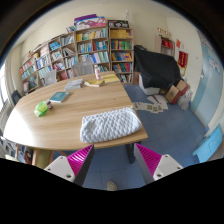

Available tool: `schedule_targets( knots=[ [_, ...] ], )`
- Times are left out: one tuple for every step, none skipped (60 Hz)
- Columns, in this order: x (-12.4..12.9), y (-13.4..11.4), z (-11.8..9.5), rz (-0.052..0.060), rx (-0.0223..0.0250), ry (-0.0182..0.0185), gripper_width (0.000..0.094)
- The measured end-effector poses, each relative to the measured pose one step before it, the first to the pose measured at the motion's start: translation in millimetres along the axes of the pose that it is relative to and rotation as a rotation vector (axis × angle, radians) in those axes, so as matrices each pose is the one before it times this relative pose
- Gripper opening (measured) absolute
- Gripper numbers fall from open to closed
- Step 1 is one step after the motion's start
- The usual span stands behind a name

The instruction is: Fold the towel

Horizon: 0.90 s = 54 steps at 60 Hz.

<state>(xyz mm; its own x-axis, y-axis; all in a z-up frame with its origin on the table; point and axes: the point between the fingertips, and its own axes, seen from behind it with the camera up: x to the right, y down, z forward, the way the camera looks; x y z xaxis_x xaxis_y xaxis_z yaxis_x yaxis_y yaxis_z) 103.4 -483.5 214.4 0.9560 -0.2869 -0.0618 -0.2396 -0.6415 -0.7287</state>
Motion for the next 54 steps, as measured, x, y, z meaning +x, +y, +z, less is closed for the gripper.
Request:
schedule_targets(
  knots=[
    [3.91,-4.28,-0.51,-0.0034,-0.00357,-0.00831,0.0839],
    [-2.88,0.08,2.34,-0.0026,-0.00217,-0.00887,0.0839],
    [-9.86,4.27,5.52,-0.0019,-0.00084,-0.00966,0.0838],
    [-4.10,-0.74,4.28,-0.0053,-0.00197,-0.01142,0.0840],
    [-4.77,-1.47,5.70,-0.0060,-0.00200,-0.01139,0.0838],
    [-5.36,-2.72,8.23,-0.0067,-0.00297,-0.01094,0.0838],
    [1.36,4.55,4.00,-0.0062,-0.00238,-0.01055,0.0840],
    [-14.07,-9.17,22.65,-0.0040,-0.00524,-0.00755,0.0837],
    [-4.74,-1.04,8.39,-0.0044,-0.00319,-0.00907,0.0838],
    [-5.42,-0.82,8.63,-0.0042,-0.00087,-0.01037,0.0840],
    [-5.74,-1.00,9.57,-0.0041,0.00028,-0.01195,0.0840],
    [-6.26,-0.96,10.16,-0.0043,0.00060,-0.01240,0.0840],
    [0.11,-0.27,-2.06,-0.0053,-0.00315,-0.01462,0.0839],
    [-7.62,2.84,15.29,-0.0045,-0.00011,-0.01171,0.0838],
    [-9.02,-1.39,14.79,-0.0051,-0.00607,-0.01040,0.0838],
    [-6.31,0.83,11.05,-0.0056,-0.00676,-0.01174,0.0837],
    [-10.70,-0.01,18.85,-0.0067,-0.00434,-0.00824,0.0836],
    [-1.60,1.19,3.99,-0.0085,-0.01007,-0.01382,0.0839],
    [-9.90,-0.63,19.22,-0.0106,-0.00362,-0.00561,0.0839],
    [-0.88,1.66,3.53,-0.0145,-0.01132,-0.00879,0.0840],
    [-4.50,0.72,10.94,-0.0184,-0.00798,-0.00324,0.0841],
    [-4.84,-0.08,10.31,-0.0222,-0.00553,-0.00249,0.0839],
    [-4.56,-1.09,10.35,-0.0238,-0.00158,-0.00245,0.0841],
    [-4.10,-1.72,10.49,-0.0220,0.00161,-0.00188,0.0841],
    [-4.51,-0.51,17.57,-0.0193,0.00137,-0.00044,0.0841],
    [-2.63,-0.64,9.40,-0.0199,-0.00278,0.00235,0.0842],
    [-6.34,-1.54,11.28,-0.0159,-0.00392,0.00314,0.0846],
    [1.27,1.08,6.52,-0.0187,-0.00350,-0.00144,0.0844],
    [-1.41,-0.63,8.02,-0.0145,-0.00197,0.00187,0.0841],
    [-0.19,-0.01,7.78,-0.0119,-0.00212,0.00588,0.0840],
    [1.99,0.65,7.99,-0.0101,-0.00367,0.01238,0.0837],
    [3.82,1.60,7.33,-0.0077,-0.00768,0.01784,0.0837],
    [4.19,2.52,7.06,-0.0040,-0.01004,0.01820,0.0837],
    [2.97,2.96,6.34,-0.0005,-0.01039,0.01467,0.0830],
    [-0.26,2.10,5.26,0.0041,-0.00797,0.00635,0.0822],
    [0.79,1.48,6.66,0.0063,-0.00582,0.00363,0.0806],
    [0.67,3.68,5.31,0.0088,-0.00765,0.00021,0.0793],
    [1.12,5.46,4.46,0.0107,-0.01212,-0.00174,0.0777],
    [0.29,3.25,6.06,0.0088,-0.00962,-0.00347,0.0755],
    [1.18,6.46,3.13,0.0091,-0.01357,-0.00199,0.0726],
    [0.68,0.04,3.01,0.0010,0.01894,-0.00754,0.0713],
    [2.45,-5.45,2.00,0.0091,0.02854,-0.00205,0.0656],
    [5.01,1.37,2.87,-0.0084,-0.00732,0.02045,0.0535],
    [4.83,-2.51,-6.72,-0.0138,0.00563,0.01533,0.0415],
    [8.35,0.33,3.38,-0.0169,0.00912,0.02813,0.0294],
    [5.40,-0.34,-0.76,-0.0143,-0.00116,0.01967,0.0113],
    [-0.47,0.13,-0.63,-0.0044,0.00839,-0.00009,0.0110],
    [-1.18,0.22,-0.22,0.0041,0.00611,-0.00629,0.0098],
    [-0.51,-0.51,-0.20,0.0004,0.00696,-0.00443,0.0080],
    [-0.21,-0.14,-0.19,-0.0041,0.00569,-0.00196,0.0069],
    [-0.19,0.20,-0.14,-0.0062,0.00402,-0.00092,0.0058],
    [0.18,-0.04,-0.15,-0.0075,0.00393,-0.00042,0.0050],
    [0.18,-0.17,0.08,-0.0063,0.00258,-0.00035,0.0047],
    [-0.20,1.70,0.00,-0.0098,0.00110,0.01215,0.0044]
  ],
)
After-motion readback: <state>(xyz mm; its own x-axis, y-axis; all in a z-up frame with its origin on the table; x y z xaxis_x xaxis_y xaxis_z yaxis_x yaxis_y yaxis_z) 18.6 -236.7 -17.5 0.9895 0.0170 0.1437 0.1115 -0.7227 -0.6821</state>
